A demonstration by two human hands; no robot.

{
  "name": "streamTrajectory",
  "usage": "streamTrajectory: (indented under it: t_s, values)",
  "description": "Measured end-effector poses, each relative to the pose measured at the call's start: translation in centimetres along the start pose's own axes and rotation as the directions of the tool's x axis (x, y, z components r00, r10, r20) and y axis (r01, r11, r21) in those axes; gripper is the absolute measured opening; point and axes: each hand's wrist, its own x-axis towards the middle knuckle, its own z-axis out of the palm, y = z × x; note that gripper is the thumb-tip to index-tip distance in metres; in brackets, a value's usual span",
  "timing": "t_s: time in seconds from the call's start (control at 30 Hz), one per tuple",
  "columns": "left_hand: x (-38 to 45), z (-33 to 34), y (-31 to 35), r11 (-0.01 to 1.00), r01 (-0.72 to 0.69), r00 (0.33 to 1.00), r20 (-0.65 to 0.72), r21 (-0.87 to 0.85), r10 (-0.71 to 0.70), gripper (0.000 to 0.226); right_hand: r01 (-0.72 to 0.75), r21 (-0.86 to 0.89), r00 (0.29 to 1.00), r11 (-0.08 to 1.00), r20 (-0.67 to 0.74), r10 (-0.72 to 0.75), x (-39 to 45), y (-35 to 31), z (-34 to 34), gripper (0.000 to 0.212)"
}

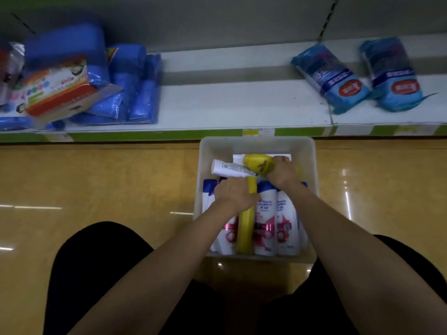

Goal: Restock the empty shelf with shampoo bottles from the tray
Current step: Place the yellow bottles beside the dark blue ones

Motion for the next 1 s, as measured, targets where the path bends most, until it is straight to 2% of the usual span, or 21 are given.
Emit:
streamTrajectory:
  t_s: [0.07,0.13,0.23,0.3,0.37,0.43,0.5,0.57,0.63,0.73,0.83,0.9,1.0]
  values:
    - [0.2,-0.3,-0.5,0.999,0.006,1.000,0.009,-0.043,-0.005,0.044,-0.025,-0.024,1.000,0.999,-0.001,0.025,1.1,0.3,0.0,0.059]
    - [0.2,-0.2,-1.1,0.995,0.007,1.000,0.026,-0.102,-0.005,0.043,-0.059,-0.078,0.998,0.995,-0.012,0.058,1.8,0.8,0.1,0.062]
    - [0.2,0.3,-1.8,0.978,-0.011,0.999,0.041,-0.206,0.020,0.038,-0.090,-0.149,0.996,0.985,-0.014,0.089,2.2,1.0,0.9,0.053]
    - [0.3,0.5,-2.2,0.959,-0.012,0.998,0.048,-0.284,0.027,0.040,-0.045,-0.218,0.999,0.975,-0.027,0.040,2.1,0.6,1.2,0.043]
    - [0.3,0.2,-2.3,0.904,0.019,0.997,0.072,-0.428,0.014,0.041,0.017,-0.187,0.998,0.982,-0.059,-0.028,2.1,0.1,1.2,0.039]
    - [0.1,-0.4,-2.2,0.745,0.103,0.992,0.123,-0.660,-0.028,0.040,0.053,-0.018,0.996,0.998,-0.070,-0.054,1.1,-0.3,0.5,0.036]
    - [-0.6,-1.3,-1.9,0.515,0.211,0.977,0.201,-0.831,-0.076,0.042,0.103,0.082,0.989,0.991,-0.112,-0.093,-0.7,-0.8,-0.4,0.036]
    - [-1.8,-2.5,-1.5,0.329,0.281,0.960,0.271,-0.902,-0.077,0.048,0.168,0.103,0.975,0.980,-0.167,-0.150,-3.3,-1.8,-2.3,0.041]
    - [-3.6,-4.1,-1.1,0.196,0.327,0.945,0.320,-0.924,-0.067,0.061,0.185,0.248,0.976,0.951,-0.156,-0.149,-6.2,-2.8,-4.6,0.046]
    - [-7.3,-7.3,-0.3,0.126,0.327,0.945,0.321,-0.937,-0.066,0.067,0.088,0.557,0.996,0.826,-0.027,-0.089,-11.2,-4.1,-7.9,0.045]
    - [-11.7,-11.5,0.7,0.041,0.294,0.954,0.291,-0.955,-0.072,0.042,-0.058,0.767,0.990,0.640,0.127,-0.063,-17.0,-6.1,-11.3,0.022]
    - [-14.7,-14.2,1.4,0.002,0.307,0.949,0.306,-0.952,-0.080,0.049,-0.136,0.850,0.972,0.508,0.213,-0.096,-20.5,-7.4,-13.5,0.013]
    - [-19.9,-18.4,2.2,-0.090,0.381,0.916,0.389,-0.920,-0.100,0.059,-0.216,0.905,0.941,0.365,0.293,-0.169,-26.0,-9.8,-17.2,0.028]
